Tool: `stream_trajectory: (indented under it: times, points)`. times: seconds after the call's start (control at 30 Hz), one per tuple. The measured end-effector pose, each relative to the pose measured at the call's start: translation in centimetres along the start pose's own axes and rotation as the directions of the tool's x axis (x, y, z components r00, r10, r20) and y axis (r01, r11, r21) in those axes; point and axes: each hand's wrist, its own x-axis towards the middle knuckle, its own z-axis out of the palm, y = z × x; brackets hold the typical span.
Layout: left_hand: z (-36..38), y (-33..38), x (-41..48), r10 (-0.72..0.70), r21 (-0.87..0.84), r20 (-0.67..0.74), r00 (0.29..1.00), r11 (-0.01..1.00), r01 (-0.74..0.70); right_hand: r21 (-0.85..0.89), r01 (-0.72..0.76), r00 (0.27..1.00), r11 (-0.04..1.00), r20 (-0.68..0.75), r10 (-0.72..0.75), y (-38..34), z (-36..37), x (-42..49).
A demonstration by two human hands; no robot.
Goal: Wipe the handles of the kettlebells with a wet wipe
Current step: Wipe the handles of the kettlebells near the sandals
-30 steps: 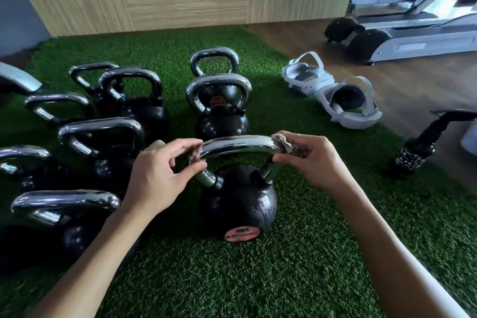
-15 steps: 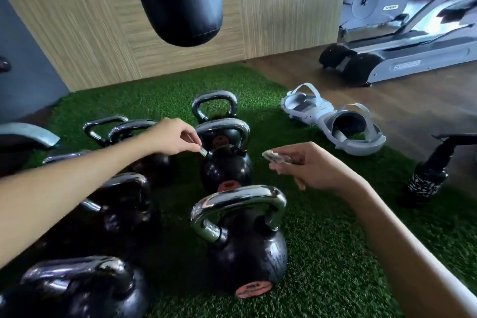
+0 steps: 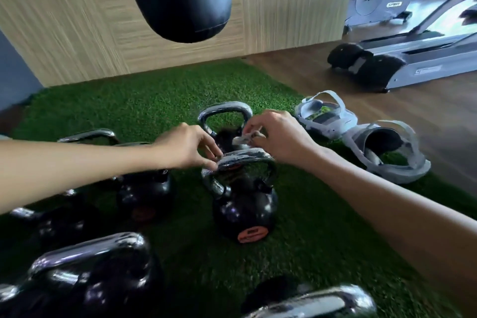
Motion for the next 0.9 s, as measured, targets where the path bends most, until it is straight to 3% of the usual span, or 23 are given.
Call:
stream_trajectory:
  times: [0.17, 0.3, 0.43, 0.7, 0.9]
  points:
    - [1.6, -2.7, 0.6, 0.100, -0.241, -0.049, 0.994, 0.964, -0.109, -0.063, 0.141, 0.982, 0.988, 0.139, -0.131, -0.7, 1.4, 2.1]
    - [3.4, -4.0, -0.1, 0.113, -0.422, -0.137, 0.984, 0.892, -0.161, -0.122, 0.191, 0.952, 0.974, 0.263, -0.154, -1.1, 1.6, 2.2]
    - [3.5, -4.4, -0.1, 0.142, -0.419, -0.148, 0.979, 0.887, -0.192, -0.173, 0.293, 0.911, 0.940, 0.349, -0.220, -1.7, 1.4, 1.9]
    - [3.6, -4.1, -0.7, 0.108, -0.418, -0.170, 0.979, 0.892, -0.171, -0.156, 0.181, 0.961, 0.971, 0.240, -0.140, -2.1, 3.3, 1.2]
    - [3.2, -3.4, -0.6, 0.052, -0.285, -0.166, 0.985, 0.953, -0.098, -0.139, 0.105, 0.975, 0.985, 0.212, -0.074, -0.3, 2.5, 2.1]
